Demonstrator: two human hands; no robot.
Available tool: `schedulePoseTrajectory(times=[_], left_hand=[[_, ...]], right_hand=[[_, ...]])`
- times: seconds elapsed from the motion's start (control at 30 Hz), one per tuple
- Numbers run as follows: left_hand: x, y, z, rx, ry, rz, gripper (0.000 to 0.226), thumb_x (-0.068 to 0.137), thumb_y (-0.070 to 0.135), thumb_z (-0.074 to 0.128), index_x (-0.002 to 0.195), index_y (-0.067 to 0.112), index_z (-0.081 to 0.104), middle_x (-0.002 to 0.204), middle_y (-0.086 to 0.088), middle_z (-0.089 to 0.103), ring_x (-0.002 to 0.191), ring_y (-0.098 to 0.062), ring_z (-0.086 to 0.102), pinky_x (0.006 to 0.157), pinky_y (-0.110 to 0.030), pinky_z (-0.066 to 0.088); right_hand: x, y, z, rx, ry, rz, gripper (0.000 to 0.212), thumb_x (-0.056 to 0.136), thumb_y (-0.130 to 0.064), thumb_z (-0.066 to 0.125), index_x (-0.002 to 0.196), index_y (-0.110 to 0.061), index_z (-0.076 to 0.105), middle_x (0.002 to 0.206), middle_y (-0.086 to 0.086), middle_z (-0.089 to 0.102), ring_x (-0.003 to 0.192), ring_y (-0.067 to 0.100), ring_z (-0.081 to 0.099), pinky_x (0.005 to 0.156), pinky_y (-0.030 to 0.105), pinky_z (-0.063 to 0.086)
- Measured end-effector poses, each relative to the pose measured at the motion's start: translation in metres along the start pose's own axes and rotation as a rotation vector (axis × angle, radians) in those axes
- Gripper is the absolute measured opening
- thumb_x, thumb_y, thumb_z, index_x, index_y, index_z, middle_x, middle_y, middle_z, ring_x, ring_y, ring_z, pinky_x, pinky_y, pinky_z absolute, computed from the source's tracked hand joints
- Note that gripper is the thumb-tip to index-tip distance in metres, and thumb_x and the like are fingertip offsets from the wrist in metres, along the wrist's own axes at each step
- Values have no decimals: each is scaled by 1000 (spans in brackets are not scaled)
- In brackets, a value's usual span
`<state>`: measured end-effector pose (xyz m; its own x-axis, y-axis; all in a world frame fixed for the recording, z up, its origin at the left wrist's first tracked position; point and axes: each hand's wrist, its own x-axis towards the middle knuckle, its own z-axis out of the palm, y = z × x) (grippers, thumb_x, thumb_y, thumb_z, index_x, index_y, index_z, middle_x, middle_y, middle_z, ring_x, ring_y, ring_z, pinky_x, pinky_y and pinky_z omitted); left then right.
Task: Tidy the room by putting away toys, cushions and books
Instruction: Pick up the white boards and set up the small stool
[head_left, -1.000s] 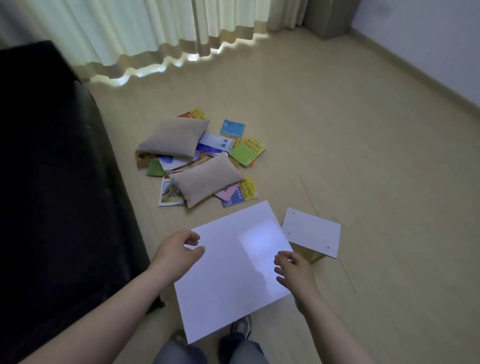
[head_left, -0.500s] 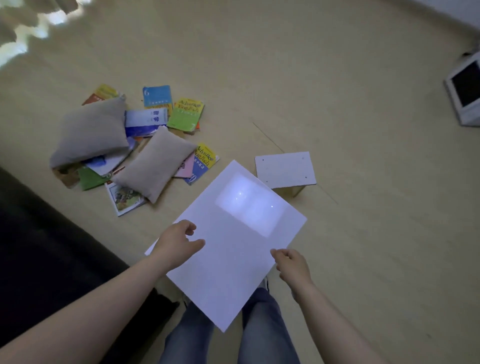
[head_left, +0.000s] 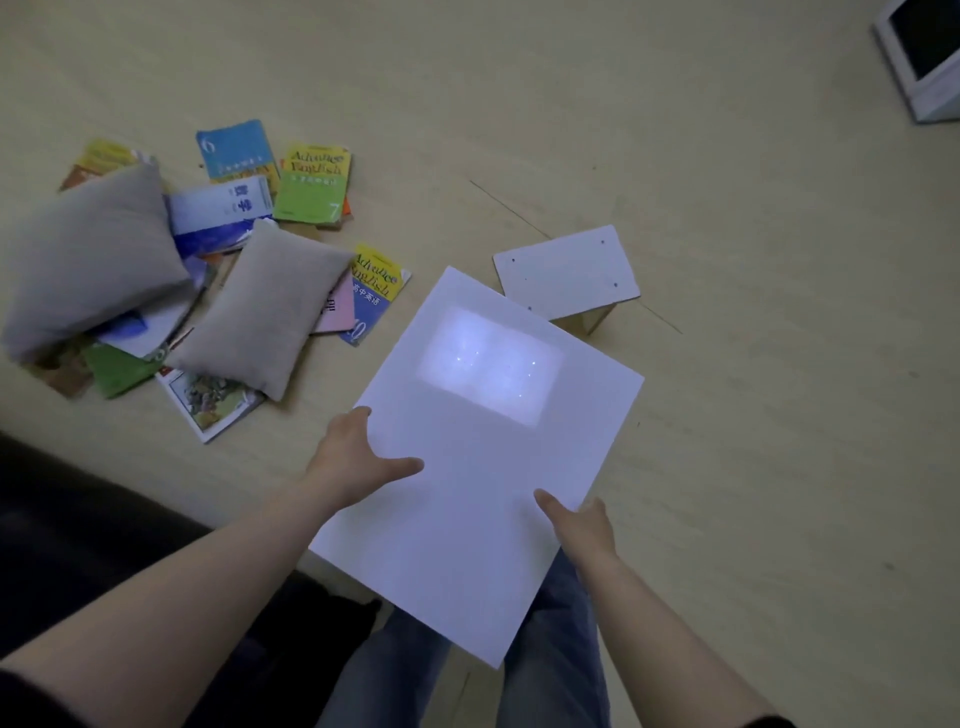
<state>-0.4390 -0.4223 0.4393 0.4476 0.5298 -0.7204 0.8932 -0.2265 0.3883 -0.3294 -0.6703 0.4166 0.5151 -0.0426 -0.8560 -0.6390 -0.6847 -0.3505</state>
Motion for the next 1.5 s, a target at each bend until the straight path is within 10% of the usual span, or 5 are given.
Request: schedulePoseTrajectory(times=[0.4, 0.87, 1.5], left_hand=[[63, -27, 11, 25, -25, -68, 99, 53, 59, 83, 131, 15, 41, 132, -6, 43, 118, -26, 46, 95, -43, 45], [106, -31, 23, -92, -5, -73, 72, 64, 45, 85, 118, 15, 49, 114, -1, 53, 96, -20, 52, 67, -28, 42], [55, -33, 11, -88, -86, -301, 79, 53, 61, 84, 105, 10, 53, 101, -2, 58, 89, -20, 57, 68, -30, 44]], right_hand=[[43, 5, 31, -31, 181, 57, 98, 80, -42, 74, 149, -4, 15, 149, 17, 21, 127, 35, 42, 100, 44, 41], [86, 29, 30, 152, 237, 172, 81, 68, -42, 83, 128, -3, 45, 125, 10, 56, 106, 28, 58, 82, 35, 48], [68, 51, -12, 95, 82, 213, 97, 56, -57, 85, 127, 1, 55, 123, 11, 61, 109, 30, 59, 98, 42, 50]])
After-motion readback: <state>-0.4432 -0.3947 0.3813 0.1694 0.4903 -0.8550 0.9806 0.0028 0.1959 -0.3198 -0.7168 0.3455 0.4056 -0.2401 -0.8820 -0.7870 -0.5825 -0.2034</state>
